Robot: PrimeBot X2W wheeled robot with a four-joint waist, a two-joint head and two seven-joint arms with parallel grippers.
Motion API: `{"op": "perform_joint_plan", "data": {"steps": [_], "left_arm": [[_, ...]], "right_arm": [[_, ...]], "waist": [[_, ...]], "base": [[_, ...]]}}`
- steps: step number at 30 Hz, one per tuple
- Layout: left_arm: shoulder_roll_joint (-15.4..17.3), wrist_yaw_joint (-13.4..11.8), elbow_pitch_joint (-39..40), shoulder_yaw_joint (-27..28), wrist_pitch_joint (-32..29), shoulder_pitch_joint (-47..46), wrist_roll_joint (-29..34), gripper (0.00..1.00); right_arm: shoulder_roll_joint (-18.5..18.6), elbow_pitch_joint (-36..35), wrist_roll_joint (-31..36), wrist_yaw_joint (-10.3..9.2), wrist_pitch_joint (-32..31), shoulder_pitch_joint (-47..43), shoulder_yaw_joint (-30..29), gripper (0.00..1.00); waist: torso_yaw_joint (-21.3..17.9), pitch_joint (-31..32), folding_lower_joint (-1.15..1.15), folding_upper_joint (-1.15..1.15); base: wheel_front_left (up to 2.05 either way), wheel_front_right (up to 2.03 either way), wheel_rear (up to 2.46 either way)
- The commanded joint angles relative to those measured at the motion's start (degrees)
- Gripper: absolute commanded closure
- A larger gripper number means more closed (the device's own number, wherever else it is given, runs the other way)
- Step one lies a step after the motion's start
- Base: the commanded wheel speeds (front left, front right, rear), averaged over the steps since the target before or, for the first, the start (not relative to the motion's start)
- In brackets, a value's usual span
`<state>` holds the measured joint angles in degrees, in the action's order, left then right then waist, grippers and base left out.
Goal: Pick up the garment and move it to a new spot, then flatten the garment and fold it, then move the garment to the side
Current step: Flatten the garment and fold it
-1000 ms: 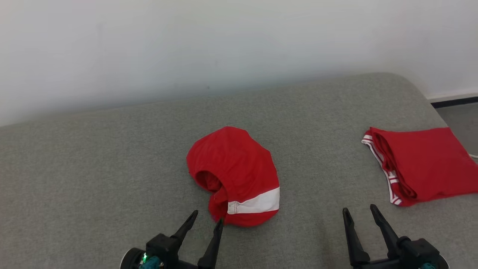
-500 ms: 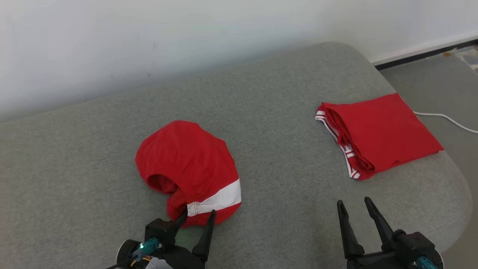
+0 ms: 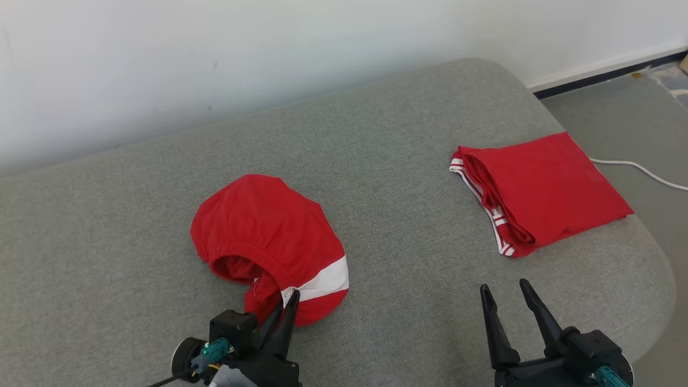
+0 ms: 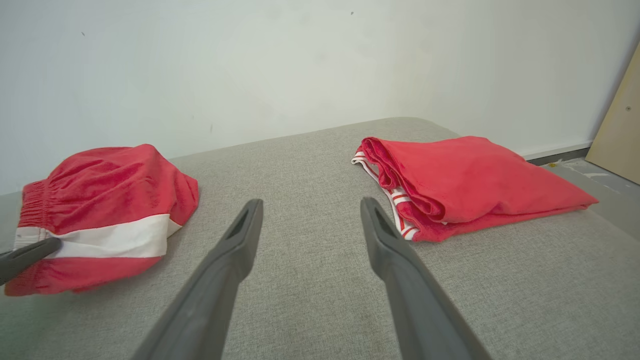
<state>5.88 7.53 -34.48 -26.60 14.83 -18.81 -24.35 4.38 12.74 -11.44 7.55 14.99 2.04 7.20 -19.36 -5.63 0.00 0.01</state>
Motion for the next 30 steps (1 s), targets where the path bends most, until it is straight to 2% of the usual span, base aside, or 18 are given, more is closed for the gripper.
{"op": "perform_joint_plan", "data": {"steps": [1,6,13,17,24,27,30], "left_arm": [[-0.1,-0.1,0.7,0.0,0.4,-0.6,-0.3,1.00],[-0.3,-0.1,3.8,-0.4,0.4,-1.7,-0.5,1.00],[-1.0,-0.1,8.8,-7.5,-1.4,-9.0,-3.2,1.00],[-2.1,-0.1,11.8,-12.0,-2.7,-16.9,-9.3,1.00],[-3.0,-0.1,16.4,-16.8,-1.1,-29.0,-20.3,1.00],[-2.9,-0.1,18.4,-16.8,-0.2,-31.1,-24.1,1.00],[-2.8,-0.5,18.1,-15.8,0.1,-30.7,-23.7,1.00]], "right_arm": [[0.2,0.1,0.2,-0.15,0.2,-0.2,0.2,0.00],[0.4,0.2,0.3,-0.15,0.2,-0.6,0.2,0.00],[0.6,0.3,0.0,-0.15,0.2,-0.7,0.1,0.00],[0.5,0.2,-0.1,-0.15,0.2,-0.5,0.1,0.00],[0.1,0.0,0.1,-0.15,0.2,-0.5,-0.1,0.00],[-0.1,0.1,0.2,-0.15,0.2,-0.9,-0.3,0.00],[-0.3,0.0,0.3,-0.15,0.1,-0.8,-0.4,0.00]], "waist": [[0.1,0.4,0.00,-0.01],[0.0,1.1,0.00,-0.01],[0.4,1.5,0.00,-0.01],[0.7,1.4,0.00,-0.01],[1.2,0.8,0.00,-0.01],[2.0,0.7,0.00,-0.01],[3.2,0.5,0.00,-0.01]], "base": [[0.00,0.00,0.00],[0.00,0.00,0.00],[0.00,0.00,0.00],[0.00,0.00,0.00],[0.00,0.00,0.00],[0.00,0.00,0.00],[0.00,0.00,0.00]]}}
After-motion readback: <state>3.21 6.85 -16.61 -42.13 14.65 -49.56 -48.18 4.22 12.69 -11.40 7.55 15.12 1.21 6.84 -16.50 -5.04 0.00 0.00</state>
